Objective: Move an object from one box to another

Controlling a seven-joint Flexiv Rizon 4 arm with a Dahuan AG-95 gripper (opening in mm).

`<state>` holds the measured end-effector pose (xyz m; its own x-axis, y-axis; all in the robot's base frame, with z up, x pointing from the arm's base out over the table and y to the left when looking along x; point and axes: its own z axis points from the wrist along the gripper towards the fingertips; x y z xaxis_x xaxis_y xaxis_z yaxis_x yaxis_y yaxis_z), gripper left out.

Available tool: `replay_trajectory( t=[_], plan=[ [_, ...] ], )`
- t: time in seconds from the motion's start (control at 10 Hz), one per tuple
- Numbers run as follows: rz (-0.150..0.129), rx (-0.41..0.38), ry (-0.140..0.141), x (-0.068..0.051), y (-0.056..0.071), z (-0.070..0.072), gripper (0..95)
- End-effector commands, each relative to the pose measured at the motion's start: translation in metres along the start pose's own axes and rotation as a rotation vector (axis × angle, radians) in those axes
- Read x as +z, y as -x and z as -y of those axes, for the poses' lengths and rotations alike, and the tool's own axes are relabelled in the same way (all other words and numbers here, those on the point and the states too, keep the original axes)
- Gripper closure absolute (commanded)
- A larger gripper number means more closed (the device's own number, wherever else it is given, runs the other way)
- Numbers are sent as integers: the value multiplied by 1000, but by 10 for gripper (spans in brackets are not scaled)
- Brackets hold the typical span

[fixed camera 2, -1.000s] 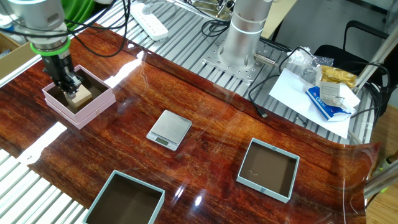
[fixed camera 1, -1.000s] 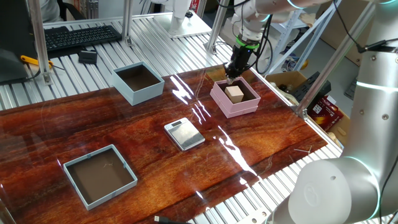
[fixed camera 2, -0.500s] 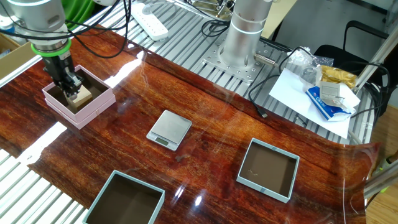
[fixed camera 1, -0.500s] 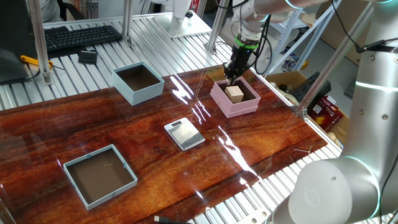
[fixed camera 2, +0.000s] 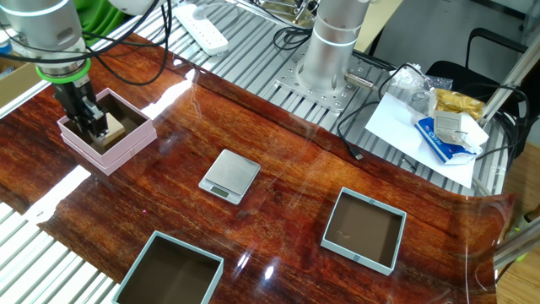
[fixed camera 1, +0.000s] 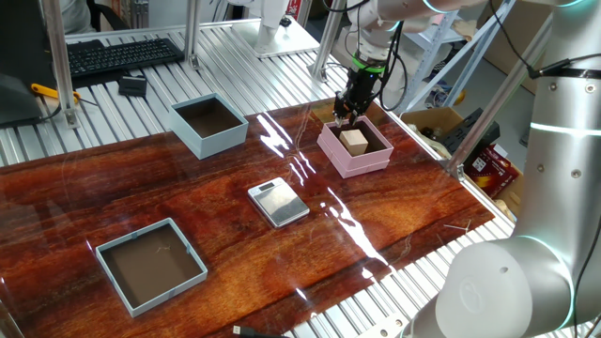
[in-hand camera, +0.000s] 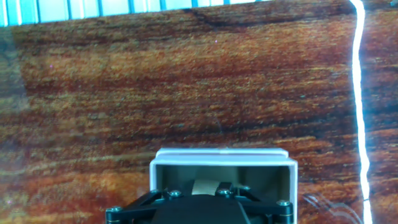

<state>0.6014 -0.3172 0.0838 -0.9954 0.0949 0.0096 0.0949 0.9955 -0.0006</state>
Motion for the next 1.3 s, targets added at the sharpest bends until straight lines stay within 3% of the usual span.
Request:
replay_trajectory(
  t=[0.1, 0.4, 0.5, 0.9, 1.3],
  plan=[
    [-2, 2, 2, 2, 2, 0, 570],
    [-17, 8, 3, 2, 2, 1, 570],
    [-17, 8, 5, 2, 1, 2, 380],
    [-16, -12, 12, 0, -6, 11, 380],
    [-18, -12, 10, -1, -7, 11, 380]
  ],
)
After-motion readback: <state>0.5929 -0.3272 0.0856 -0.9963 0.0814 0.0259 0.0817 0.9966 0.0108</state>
